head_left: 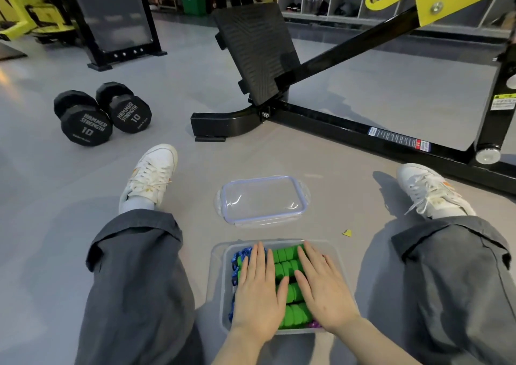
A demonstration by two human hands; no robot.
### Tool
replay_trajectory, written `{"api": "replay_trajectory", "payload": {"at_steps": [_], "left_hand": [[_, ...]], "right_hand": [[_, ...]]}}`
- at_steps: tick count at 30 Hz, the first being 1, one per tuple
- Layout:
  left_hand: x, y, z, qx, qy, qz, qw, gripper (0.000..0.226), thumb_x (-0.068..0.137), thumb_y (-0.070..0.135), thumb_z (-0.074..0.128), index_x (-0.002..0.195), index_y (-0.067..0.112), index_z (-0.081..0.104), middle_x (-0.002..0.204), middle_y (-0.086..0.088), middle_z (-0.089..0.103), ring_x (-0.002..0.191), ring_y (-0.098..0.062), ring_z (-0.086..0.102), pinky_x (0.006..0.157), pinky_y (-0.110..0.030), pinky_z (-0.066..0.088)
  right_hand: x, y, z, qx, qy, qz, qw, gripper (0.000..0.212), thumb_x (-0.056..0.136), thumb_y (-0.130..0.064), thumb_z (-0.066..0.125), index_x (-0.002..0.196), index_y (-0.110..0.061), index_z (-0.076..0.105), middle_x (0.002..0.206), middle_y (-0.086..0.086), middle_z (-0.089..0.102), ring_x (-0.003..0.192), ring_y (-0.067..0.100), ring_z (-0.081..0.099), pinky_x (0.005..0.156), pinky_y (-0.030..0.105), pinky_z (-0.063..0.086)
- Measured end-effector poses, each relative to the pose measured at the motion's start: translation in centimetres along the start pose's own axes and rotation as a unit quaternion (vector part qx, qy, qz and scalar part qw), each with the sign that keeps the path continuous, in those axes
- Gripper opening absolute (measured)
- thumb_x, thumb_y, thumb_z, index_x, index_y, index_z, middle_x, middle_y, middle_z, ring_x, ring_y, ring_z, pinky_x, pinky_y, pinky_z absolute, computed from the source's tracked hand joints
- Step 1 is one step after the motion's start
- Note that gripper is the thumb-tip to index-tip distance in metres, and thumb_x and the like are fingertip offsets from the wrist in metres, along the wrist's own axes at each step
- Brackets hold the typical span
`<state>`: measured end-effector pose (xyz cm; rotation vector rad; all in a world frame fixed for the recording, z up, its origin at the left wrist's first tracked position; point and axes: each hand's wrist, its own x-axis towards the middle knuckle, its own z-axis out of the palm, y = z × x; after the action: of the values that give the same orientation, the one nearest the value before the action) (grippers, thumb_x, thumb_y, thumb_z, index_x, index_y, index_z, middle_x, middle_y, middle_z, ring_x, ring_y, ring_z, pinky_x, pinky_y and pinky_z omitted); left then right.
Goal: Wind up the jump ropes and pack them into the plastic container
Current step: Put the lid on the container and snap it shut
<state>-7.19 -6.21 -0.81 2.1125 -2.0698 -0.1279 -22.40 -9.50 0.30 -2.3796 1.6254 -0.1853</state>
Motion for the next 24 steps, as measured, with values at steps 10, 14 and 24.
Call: {"api": "replay_trajectory", "payload": {"at_steps": [10, 14, 24], "left_hand": [[1.2, -0.4, -1.8, -0.011, -0.06, 0.018, 0.998, 0.075, 0.102, 0.05, 0.004, 0.125, 0.012, 0.064, 0.134, -0.01, 0.057, 0.124, -0.022, 0.054, 0.111, -0.039, 0.014], [4.9, -1.5, -4.3, 0.007, -0.033, 0.017, 0.999, 0.103, 0.075, 0.063, -0.034, 0.153, 0.02, 0.018, 0.16, -0.004, 0.007, 0.148, -0.017, 0.005, 0.114, -0.037, -0.013], [14.9, -4.5, -2.7, 0.013, -0.218, -0.036, 0.975, 0.056, 0.104, 0.045, 0.016, 0.154, 0.023, 0.007, 0.161, -0.008, -0.005, 0.148, -0.023, -0.004, 0.119, -0.046, 0.0]], "right_hand": [[0.4, -0.4, -2.1, 0.003, -0.013, 0.011, 1.0, 0.114, 0.056, -0.071, -0.041, 0.15, -0.02, 0.0, 0.152, -0.005, -0.018, 0.142, 0.012, -0.017, 0.113, 0.029, -0.019], [3.7, 0.0, -3.7, 0.025, -0.012, 0.021, 0.999, 0.12, 0.056, -0.075, -0.036, 0.15, -0.017, 0.011, 0.158, 0.0, 0.001, 0.145, 0.013, -0.006, 0.114, 0.03, -0.011], [14.3, 2.7, -3.5, 0.033, -0.143, 0.046, 0.988, 0.05, 0.102, -0.038, 0.021, 0.147, -0.016, 0.025, 0.156, 0.004, 0.017, 0.144, 0.018, 0.014, 0.117, 0.035, 0.011]]}}
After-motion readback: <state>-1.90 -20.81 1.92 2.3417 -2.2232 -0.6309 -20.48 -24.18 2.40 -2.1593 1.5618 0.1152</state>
